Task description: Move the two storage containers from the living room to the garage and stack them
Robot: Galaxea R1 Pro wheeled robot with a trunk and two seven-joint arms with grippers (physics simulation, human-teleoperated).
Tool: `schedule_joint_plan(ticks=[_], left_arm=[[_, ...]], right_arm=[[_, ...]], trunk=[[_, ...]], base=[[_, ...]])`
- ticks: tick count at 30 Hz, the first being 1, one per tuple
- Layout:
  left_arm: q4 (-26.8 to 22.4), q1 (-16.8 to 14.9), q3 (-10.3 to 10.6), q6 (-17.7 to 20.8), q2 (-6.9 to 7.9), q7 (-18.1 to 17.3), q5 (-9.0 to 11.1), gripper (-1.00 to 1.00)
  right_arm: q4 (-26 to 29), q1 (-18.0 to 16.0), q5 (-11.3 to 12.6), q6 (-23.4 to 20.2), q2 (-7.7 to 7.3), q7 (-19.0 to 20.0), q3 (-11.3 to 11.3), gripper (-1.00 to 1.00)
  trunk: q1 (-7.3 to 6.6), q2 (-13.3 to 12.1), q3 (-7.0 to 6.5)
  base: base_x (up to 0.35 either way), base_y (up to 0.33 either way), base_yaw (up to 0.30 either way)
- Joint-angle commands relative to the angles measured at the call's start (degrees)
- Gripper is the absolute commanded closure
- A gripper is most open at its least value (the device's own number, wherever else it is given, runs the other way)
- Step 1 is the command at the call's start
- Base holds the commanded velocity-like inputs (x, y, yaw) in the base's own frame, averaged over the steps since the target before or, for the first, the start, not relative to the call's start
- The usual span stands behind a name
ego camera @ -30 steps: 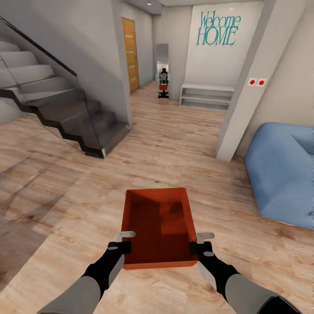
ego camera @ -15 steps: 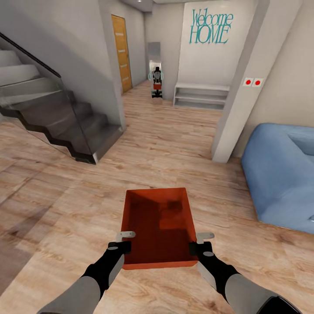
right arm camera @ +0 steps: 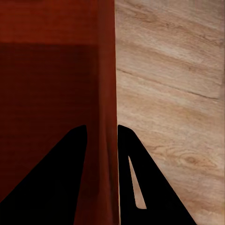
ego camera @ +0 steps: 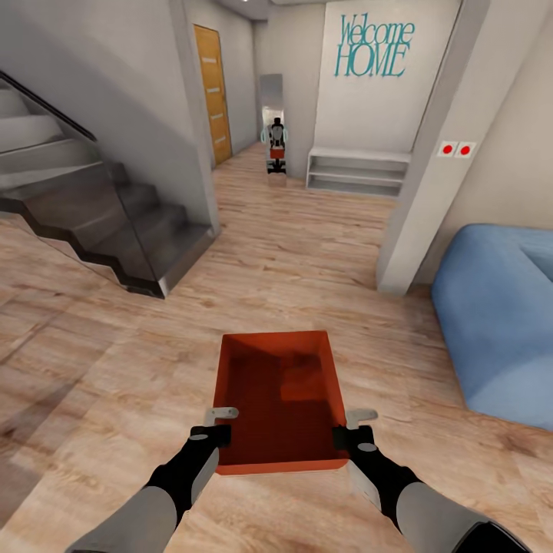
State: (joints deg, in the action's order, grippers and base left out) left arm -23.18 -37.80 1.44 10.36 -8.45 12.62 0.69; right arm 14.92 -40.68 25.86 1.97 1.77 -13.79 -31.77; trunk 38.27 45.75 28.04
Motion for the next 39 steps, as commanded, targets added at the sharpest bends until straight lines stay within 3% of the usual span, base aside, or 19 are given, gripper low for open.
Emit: schedule_joint_plan(ticks=[1,39], left_arm=[[0.42,0.01,1.20,0.27,1.07,0.65,1.59,1.00],[0.42,0.01,1.20,0.28,1.07,0.65,1.62,1.00]], right_arm=[[0.28,-0.10,-0.20,0.93,-0.27,-0.45,0.03,1.00],[0.29,-0.10,-0.20,0.93,-0.27,-0.45,0.04,1.00]], trunk=[[0.04,0.05,0.05],[0.04,0.05,0.05]], base=[[0.304,0.000,0.000],[0.304,0.000,0.000]])
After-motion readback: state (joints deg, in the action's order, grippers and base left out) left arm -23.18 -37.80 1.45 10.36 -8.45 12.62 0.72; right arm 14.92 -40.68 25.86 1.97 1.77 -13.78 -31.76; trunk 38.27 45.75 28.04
